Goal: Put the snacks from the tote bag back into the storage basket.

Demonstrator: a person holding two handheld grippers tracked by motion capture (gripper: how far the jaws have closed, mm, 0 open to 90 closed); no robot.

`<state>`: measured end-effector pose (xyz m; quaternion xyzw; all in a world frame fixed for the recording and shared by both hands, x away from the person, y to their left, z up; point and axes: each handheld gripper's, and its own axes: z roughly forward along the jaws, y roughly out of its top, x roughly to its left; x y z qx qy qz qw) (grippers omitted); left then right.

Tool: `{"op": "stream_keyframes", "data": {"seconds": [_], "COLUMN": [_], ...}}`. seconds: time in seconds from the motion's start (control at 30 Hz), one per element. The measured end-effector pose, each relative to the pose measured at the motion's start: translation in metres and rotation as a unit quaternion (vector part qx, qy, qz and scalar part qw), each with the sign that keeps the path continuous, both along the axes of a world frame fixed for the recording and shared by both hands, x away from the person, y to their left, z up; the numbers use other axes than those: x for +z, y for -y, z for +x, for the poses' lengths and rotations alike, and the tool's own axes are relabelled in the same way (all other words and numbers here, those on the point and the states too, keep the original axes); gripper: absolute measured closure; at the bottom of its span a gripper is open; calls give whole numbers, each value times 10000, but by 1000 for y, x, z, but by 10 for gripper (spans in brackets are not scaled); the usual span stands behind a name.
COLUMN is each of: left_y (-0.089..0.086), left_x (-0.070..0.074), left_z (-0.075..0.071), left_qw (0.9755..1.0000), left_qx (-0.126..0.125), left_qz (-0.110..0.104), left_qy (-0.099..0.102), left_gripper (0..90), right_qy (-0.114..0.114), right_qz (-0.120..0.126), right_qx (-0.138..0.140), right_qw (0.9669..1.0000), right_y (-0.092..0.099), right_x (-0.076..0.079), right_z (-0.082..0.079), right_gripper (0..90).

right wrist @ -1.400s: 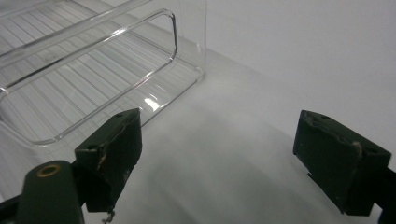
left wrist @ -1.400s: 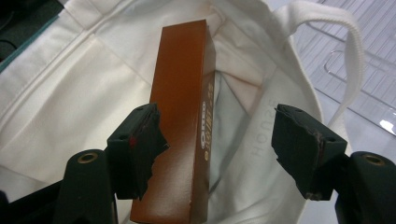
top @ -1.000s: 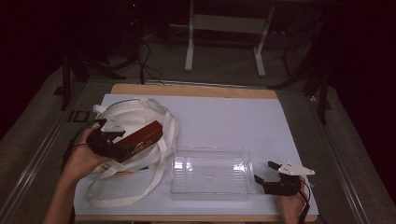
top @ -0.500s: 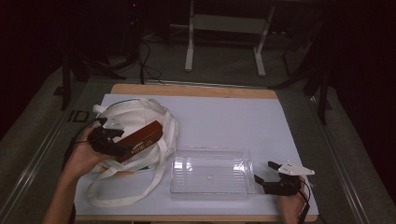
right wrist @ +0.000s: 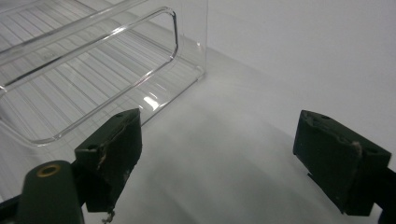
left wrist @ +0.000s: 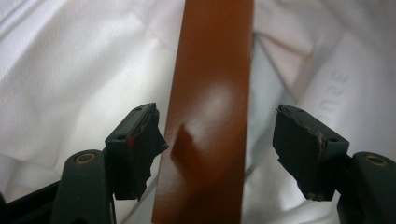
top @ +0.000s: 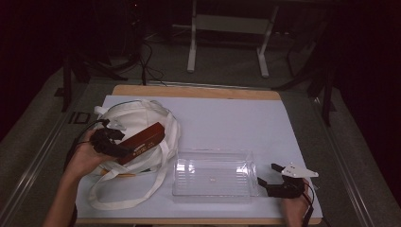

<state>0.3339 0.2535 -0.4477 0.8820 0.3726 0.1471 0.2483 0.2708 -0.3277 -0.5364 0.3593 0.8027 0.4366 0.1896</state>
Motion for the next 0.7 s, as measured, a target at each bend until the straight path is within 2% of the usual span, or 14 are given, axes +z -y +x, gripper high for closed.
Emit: {"op": "stream_keyframes", "data": {"seconds": [0.47,0.7], "left_y": [-2,-7], "left_x": [-11,-19], "left_z": [9,10], "left_qw": [9994,9986], "left_qx": [4,33], "left_qz": [175,198], "left_qy": [-301,-482], "left_gripper": [327,330], "right_qy": [-4,-4], "right_qz": [4,2], "right_qx": [5,8], "right_qw": [10000,10000], "right_y": [0,0], "right_x": [0,0], "right_z": [0,0], "right_gripper": [155,155]}}
